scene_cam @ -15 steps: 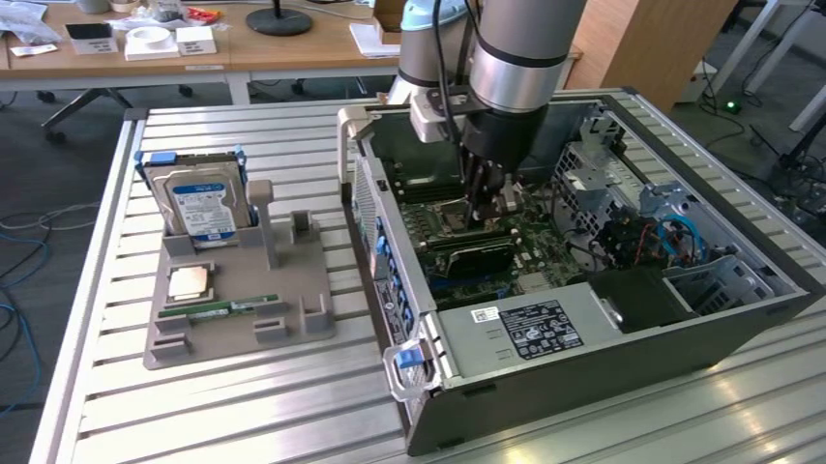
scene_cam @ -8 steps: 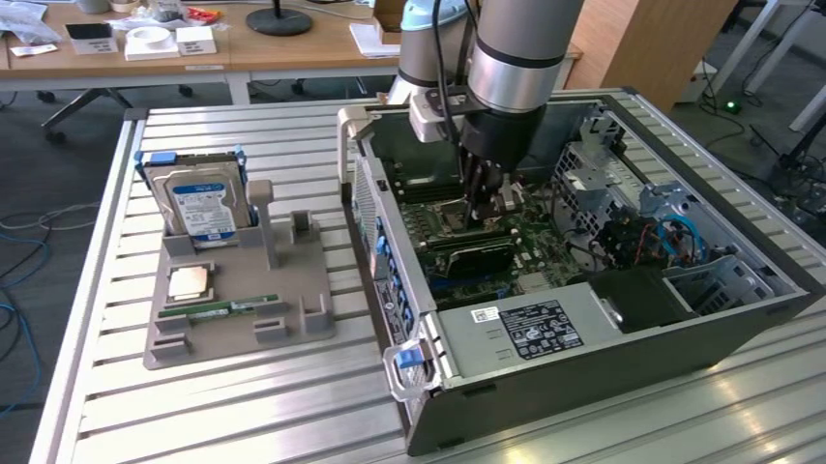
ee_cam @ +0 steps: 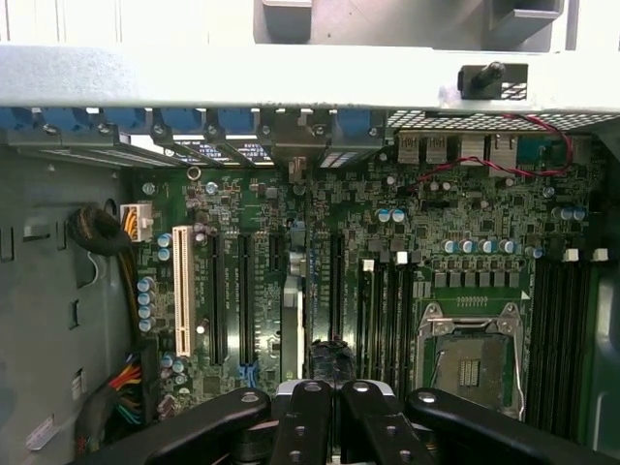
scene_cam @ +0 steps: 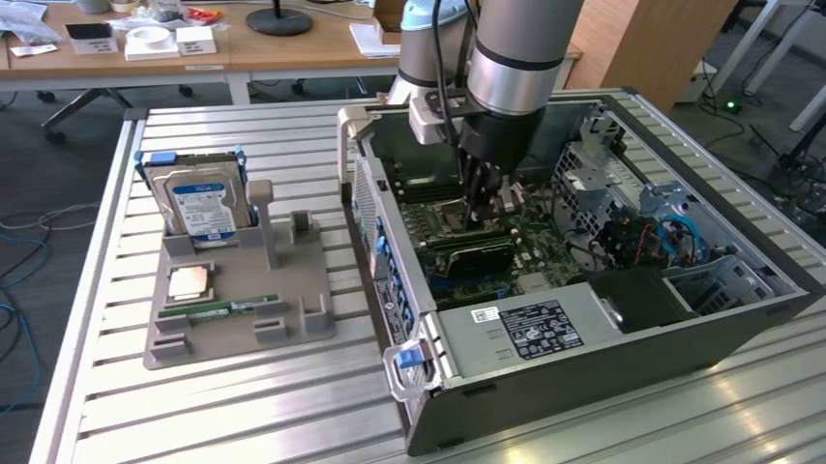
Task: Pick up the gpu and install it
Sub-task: 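Press down on the gpu until it lock into place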
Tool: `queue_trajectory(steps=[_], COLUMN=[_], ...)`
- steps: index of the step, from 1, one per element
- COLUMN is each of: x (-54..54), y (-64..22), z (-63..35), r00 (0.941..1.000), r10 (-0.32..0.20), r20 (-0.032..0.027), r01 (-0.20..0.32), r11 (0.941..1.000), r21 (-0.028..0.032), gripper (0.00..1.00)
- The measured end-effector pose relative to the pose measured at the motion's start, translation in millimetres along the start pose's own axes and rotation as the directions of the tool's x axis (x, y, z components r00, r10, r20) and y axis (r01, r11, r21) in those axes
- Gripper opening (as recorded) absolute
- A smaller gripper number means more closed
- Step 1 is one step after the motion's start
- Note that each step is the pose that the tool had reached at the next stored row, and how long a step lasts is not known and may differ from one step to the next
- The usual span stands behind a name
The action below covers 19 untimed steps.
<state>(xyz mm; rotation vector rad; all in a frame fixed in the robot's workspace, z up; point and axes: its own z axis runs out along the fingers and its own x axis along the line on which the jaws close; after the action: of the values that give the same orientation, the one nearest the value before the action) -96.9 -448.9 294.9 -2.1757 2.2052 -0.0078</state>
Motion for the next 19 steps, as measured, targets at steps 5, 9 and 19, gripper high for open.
queue_trajectory(steps=[5, 9, 19], x=[0.0, 0.1, 0.2], y=[0.0, 0.1, 0.3], z=[0.5, 3.0, 8.2], r00=[1.0, 1.0, 1.0], r10=[0.0, 0.0, 0.0], r20=[0.0002, 0.0002, 0.0002], r01=[0.0, 0.0, 0.0], r11=[1.0, 1.0, 1.0], r21=[0.0001, 0.0001, 0.0001], gripper=[0.11, 0.11, 0.11])
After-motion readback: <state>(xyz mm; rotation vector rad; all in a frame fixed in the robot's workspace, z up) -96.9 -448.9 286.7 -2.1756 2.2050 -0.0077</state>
